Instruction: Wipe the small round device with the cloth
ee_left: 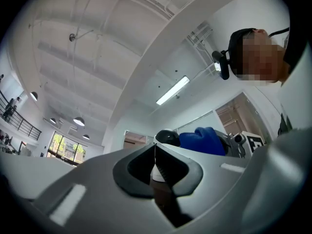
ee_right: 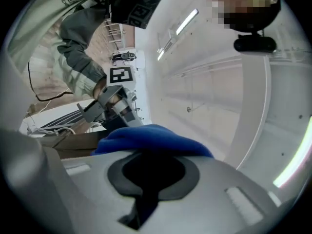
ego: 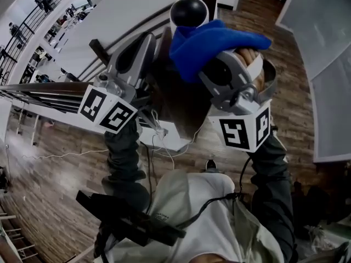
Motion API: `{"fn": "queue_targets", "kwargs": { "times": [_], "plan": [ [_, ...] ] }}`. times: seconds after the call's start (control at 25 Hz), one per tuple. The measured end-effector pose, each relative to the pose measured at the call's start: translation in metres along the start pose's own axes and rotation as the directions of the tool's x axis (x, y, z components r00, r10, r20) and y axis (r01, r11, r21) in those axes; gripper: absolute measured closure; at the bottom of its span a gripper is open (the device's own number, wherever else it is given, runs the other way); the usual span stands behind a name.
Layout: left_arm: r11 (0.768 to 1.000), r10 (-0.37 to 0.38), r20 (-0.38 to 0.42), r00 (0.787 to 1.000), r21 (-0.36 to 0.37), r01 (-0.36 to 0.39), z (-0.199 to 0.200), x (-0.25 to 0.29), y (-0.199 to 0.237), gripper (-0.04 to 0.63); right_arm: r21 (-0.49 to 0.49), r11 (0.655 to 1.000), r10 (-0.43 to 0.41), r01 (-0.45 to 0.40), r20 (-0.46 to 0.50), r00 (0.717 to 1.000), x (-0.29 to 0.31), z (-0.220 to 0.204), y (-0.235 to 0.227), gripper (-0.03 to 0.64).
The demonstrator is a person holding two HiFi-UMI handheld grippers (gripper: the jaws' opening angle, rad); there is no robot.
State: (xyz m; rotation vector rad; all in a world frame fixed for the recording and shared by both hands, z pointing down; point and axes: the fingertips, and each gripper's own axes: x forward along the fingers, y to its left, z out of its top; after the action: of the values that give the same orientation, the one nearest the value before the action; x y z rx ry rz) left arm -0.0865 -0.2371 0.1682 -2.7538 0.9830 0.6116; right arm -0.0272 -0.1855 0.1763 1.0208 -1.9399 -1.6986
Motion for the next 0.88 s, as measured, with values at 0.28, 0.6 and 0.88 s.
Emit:
{"fn": "queue_targets", "kwargs": {
  "times": [0.28,0.6,0.88],
  "plan": [
    [1.0,-0.009,-0.027,1.0,0.008,0.009,-0.007,0.004,-0.001,0.605,0.194,0.963,-0.19,0.189,-0.012,0.982,-0.003,-0.029,-0.082,0.597],
    [0.999,0.012,-0.028,1.0,0.036,-0.011,0.007,0.023,-0.005,0.606,0.459,0.879,-0.092,0.129,-0.104,0.99,-0.003,-0.047,-0.046,0.598],
    [0.999,0.011,-0.038,0.999,0.053,-0.009,0.004,0.029,-0.008,0.606,0.508,0.861,0.047,0.001,-0.082,0.996,-0.011,-0.055,-0.013,0.597]
  ]
}}
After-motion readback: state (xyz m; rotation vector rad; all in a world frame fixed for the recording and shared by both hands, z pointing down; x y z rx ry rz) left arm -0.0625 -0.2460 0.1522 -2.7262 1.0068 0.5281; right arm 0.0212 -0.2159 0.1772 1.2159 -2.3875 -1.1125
